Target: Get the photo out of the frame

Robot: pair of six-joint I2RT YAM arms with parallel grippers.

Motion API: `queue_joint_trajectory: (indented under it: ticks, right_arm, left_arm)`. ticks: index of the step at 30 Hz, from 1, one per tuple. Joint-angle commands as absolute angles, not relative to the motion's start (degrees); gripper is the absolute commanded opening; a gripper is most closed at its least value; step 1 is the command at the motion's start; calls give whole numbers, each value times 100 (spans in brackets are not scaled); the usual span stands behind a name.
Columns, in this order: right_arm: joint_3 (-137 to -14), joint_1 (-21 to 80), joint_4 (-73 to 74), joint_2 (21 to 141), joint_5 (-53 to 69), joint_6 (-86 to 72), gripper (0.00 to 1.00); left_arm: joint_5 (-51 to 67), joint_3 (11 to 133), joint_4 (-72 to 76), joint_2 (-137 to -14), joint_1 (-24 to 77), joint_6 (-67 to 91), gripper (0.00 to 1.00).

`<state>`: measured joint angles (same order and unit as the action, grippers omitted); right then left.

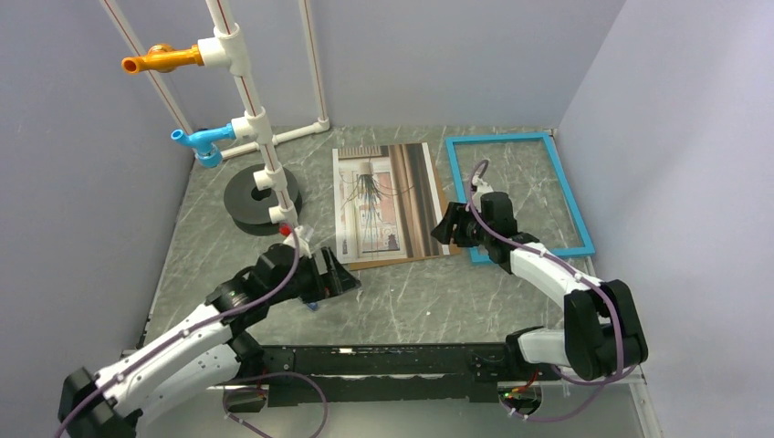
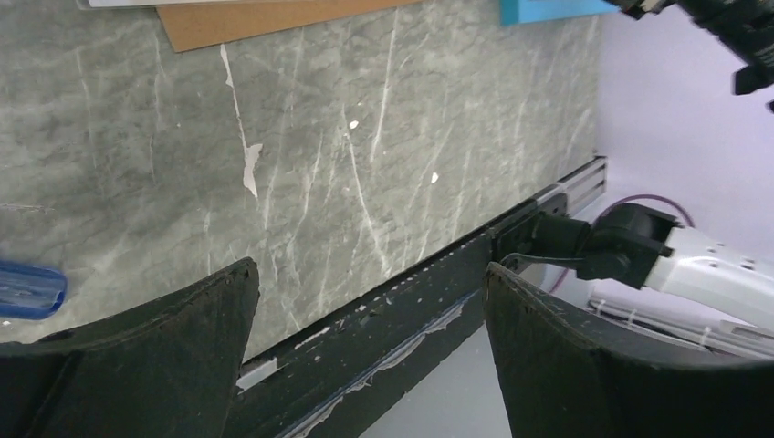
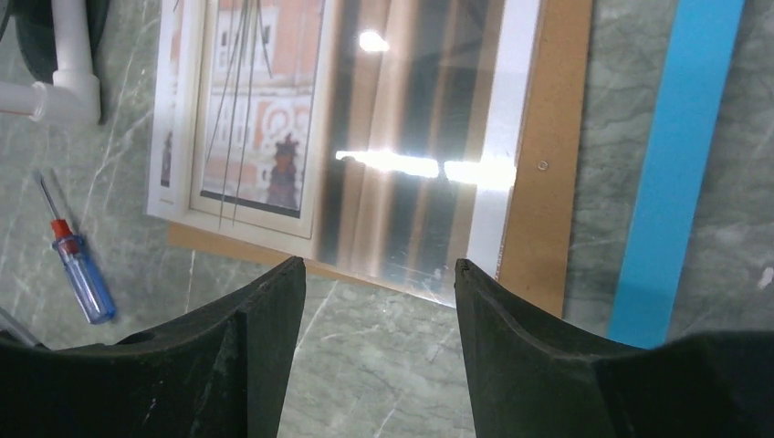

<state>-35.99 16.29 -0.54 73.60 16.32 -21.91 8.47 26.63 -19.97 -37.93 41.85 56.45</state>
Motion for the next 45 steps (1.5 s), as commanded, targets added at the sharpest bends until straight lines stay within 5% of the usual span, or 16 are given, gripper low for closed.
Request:
queue_joint_trajectory:
  ticks: [1, 19, 28, 45]
  right_arm:
    - [-3312, 1389, -853, 7379, 1887, -2765, 62]
    - [-2870, 1141, -1250, 7325, 2416, -3112, 61]
    - [-2990, 1205, -2094, 8143, 3203, -3312, 43]
    - [-2970, 1210, -1951, 8599, 2883, -3076, 42]
  left_arm:
    - [374, 3274, -1452, -4692, 4514, 5408, 94]
    - [-1017, 5955, -2450, -8339, 4869, 4064, 96]
    - [-773, 5399, -2132, -8331, 4387, 4156, 98]
    - [-807, 4871, -1654, -8740, 3905, 4177, 99]
